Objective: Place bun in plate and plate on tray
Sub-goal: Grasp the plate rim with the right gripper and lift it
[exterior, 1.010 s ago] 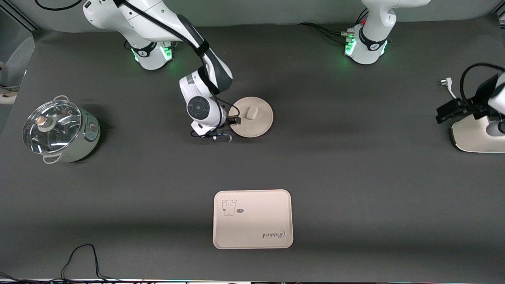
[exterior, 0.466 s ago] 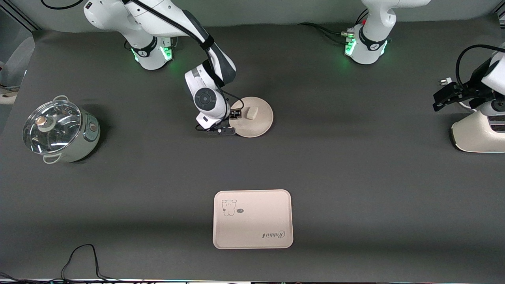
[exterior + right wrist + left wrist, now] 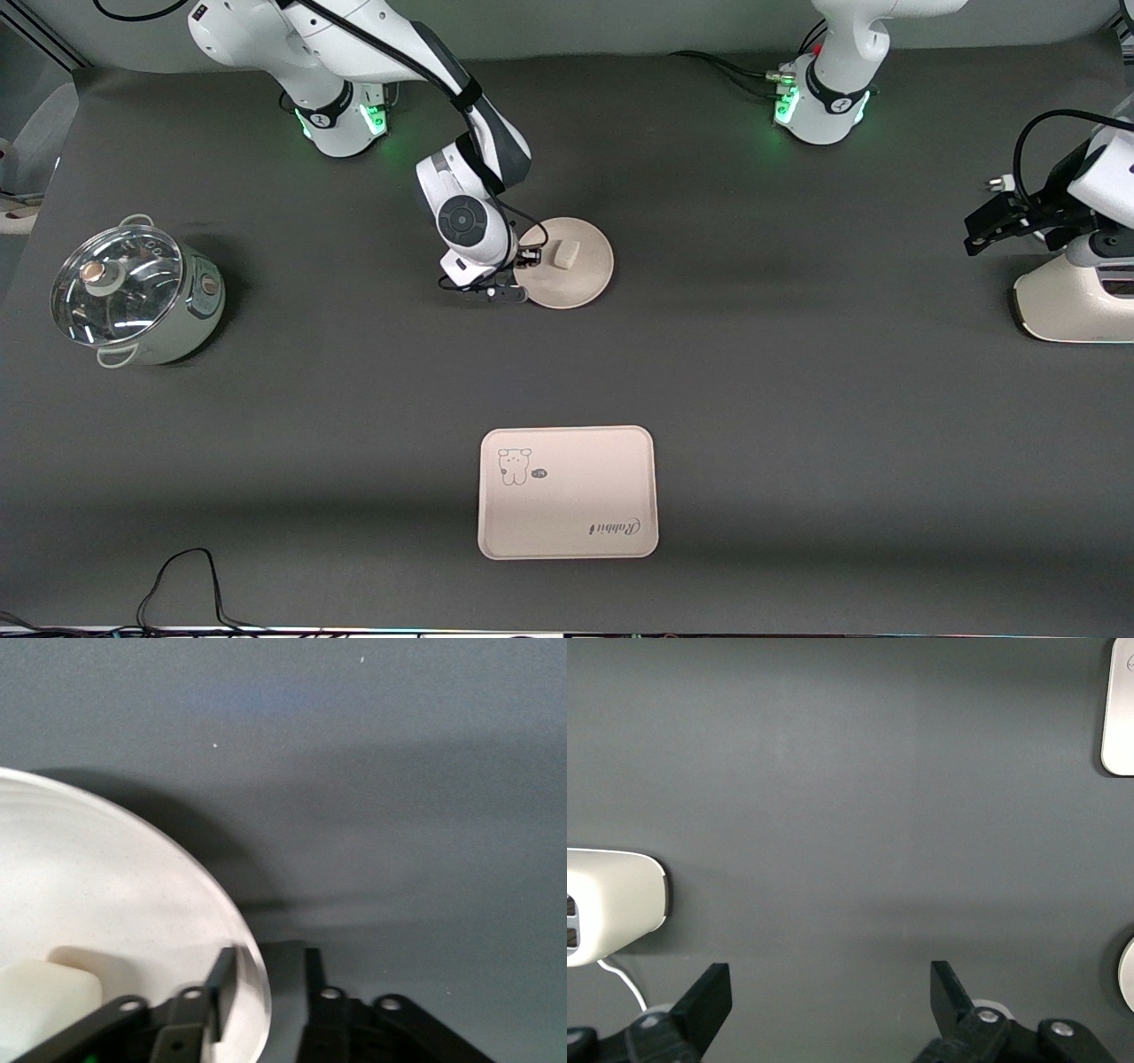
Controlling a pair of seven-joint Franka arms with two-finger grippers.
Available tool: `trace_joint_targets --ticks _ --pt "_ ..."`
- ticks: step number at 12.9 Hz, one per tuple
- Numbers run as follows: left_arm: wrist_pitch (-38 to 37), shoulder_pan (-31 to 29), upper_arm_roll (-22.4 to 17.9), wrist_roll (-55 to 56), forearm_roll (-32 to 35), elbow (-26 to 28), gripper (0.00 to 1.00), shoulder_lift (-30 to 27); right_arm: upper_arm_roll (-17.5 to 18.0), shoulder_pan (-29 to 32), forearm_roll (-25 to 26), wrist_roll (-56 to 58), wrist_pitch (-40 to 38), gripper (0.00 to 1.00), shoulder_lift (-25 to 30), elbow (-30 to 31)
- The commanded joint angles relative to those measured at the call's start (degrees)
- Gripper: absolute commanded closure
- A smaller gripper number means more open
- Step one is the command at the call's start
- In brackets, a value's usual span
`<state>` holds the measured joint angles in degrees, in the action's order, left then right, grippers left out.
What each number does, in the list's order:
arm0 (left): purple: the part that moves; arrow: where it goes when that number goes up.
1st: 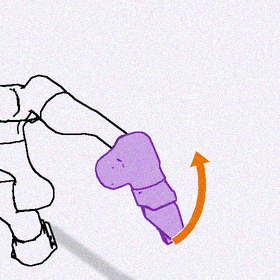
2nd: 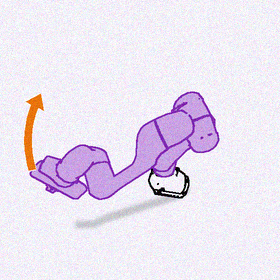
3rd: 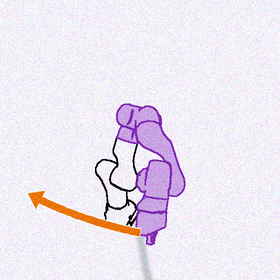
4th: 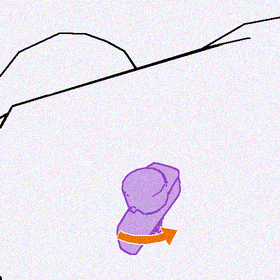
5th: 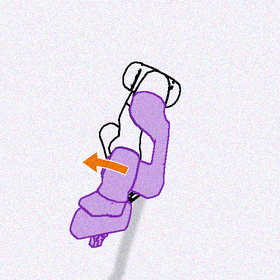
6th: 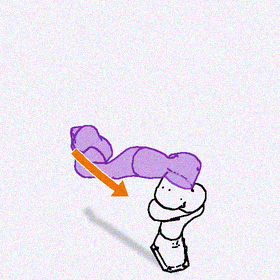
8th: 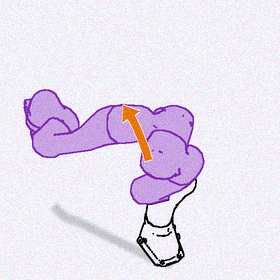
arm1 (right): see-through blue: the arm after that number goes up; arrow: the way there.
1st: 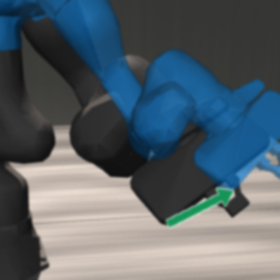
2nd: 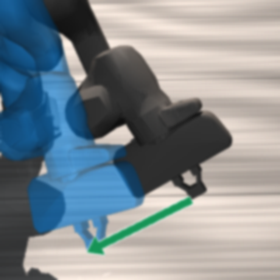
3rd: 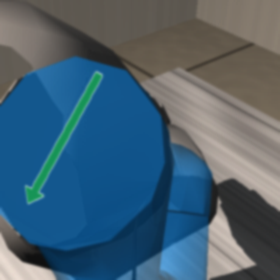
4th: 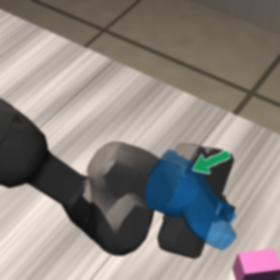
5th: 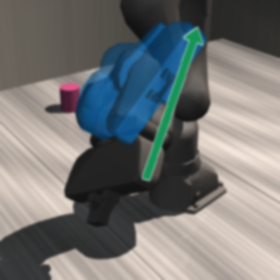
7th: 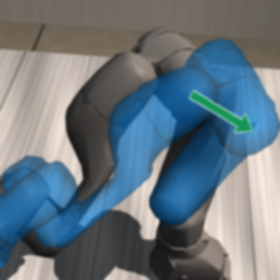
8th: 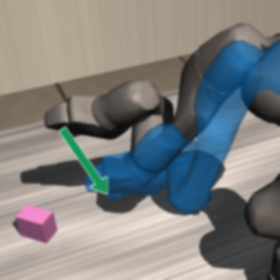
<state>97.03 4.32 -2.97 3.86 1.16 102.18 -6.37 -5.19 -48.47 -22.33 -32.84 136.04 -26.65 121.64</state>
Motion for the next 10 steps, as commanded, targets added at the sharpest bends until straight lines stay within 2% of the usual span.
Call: trace_joint_targets --ticks 1,3,4,6,7,10 --pt "0.3 0.9 -0.7 -0.8 0.0 -0.5 0.0 0.1 -0.8 -1.4 -1.0 -1.3 0.7 0.75 1.2 1.0" --pt "0.3 0.6 -0.8 -0.8 -0.1 -0.6 0.0 0.5 -0.8 -1.1 -1.0 -1.3 0.3 0.85 1.3 0.7" --pt "0.3 0.4 -0.8 -0.8 -0.1 -0.7 0.0 0.8 -0.9 -1.0 -1.0 -1.3 0.3 0.93 1.4 0.7" --pt "0.3 0.5 -0.7 -0.8 -0.1 -0.7 0.0 0.9 -1.0 -0.8 -1.0 -0.9 0.2 1.0 1.9 0.5" --pt "0.3 0.6 -0.7 -0.9 -0.1 -0.9 0.0 0.9 -1.4 -0.3 -1.0 -0.8 -1.2 1.0 2.5 0.4" --pt "-0.3 0.7 -0.7 -0.7 -0.2 -1.2 0.0 0.9 -4.8 0.5 -1.0 -0.2 -13.9 1.0 2.5 -6.5"
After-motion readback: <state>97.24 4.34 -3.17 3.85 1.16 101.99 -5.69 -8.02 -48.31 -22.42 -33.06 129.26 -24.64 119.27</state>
